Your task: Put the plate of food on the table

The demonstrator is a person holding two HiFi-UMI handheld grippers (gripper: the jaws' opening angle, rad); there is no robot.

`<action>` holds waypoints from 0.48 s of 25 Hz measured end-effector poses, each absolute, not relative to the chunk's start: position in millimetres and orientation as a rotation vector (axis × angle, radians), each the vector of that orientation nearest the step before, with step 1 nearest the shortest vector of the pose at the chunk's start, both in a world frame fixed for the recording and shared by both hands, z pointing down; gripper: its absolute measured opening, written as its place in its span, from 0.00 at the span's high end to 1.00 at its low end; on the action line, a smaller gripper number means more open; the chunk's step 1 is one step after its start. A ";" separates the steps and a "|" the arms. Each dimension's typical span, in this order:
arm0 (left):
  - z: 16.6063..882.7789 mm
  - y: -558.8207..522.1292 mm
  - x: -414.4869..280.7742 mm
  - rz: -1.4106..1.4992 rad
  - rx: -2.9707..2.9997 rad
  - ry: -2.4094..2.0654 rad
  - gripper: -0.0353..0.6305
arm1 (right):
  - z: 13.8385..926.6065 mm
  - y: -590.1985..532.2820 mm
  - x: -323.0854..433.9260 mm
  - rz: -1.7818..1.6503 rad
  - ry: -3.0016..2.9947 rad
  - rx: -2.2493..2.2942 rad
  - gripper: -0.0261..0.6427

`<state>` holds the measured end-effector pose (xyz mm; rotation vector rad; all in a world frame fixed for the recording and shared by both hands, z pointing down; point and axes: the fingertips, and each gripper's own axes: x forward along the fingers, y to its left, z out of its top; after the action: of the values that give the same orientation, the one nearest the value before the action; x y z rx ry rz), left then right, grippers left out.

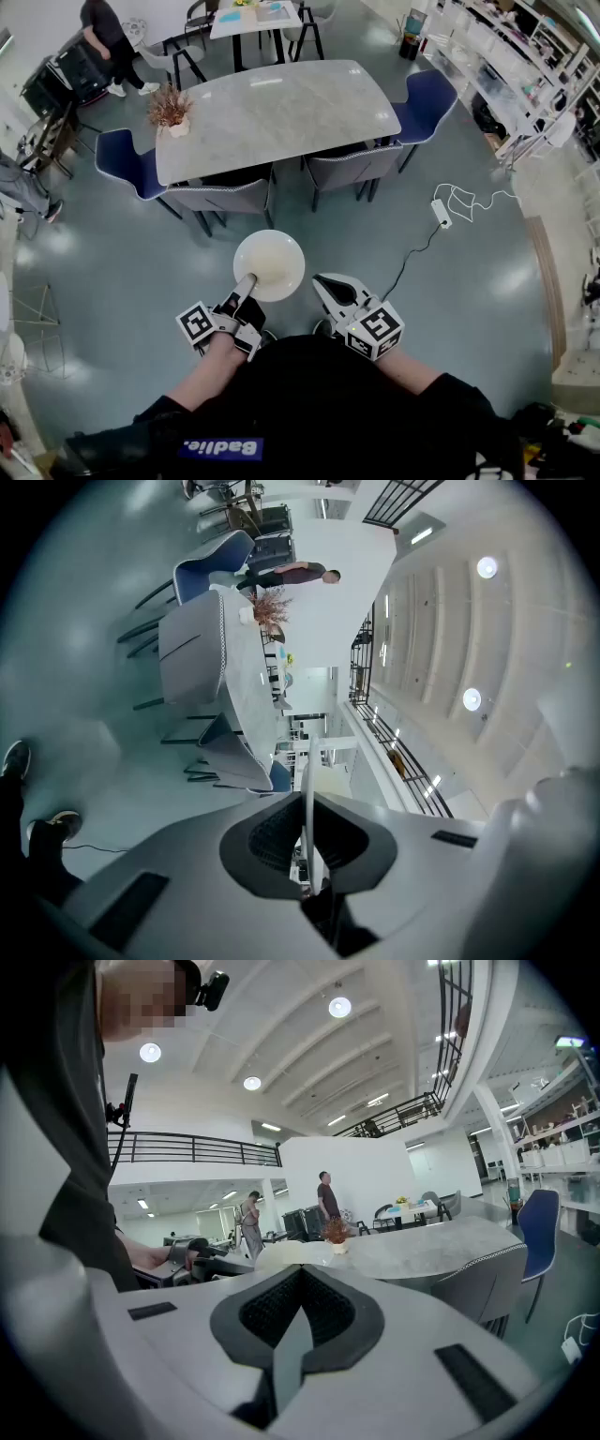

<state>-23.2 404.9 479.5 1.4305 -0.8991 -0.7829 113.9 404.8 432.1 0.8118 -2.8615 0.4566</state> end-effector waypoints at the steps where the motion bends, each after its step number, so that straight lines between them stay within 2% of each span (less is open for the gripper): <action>1: 478.8 404.8 -23.4 -0.782 1.430 -0.899 0.91 | 431.8 404.9 113.6 0.458 -2.860 0.812 0.95; 12: 479.0 402.3 -21.4 -0.778 1.421 -0.903 0.91 | 434.1 402.3 116.8 0.467 -2.859 0.807 0.95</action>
<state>-21.4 402.3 479.0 1.4209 -0.9031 -0.7776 116.8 402.3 434.1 0.8072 -2.8587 0.4668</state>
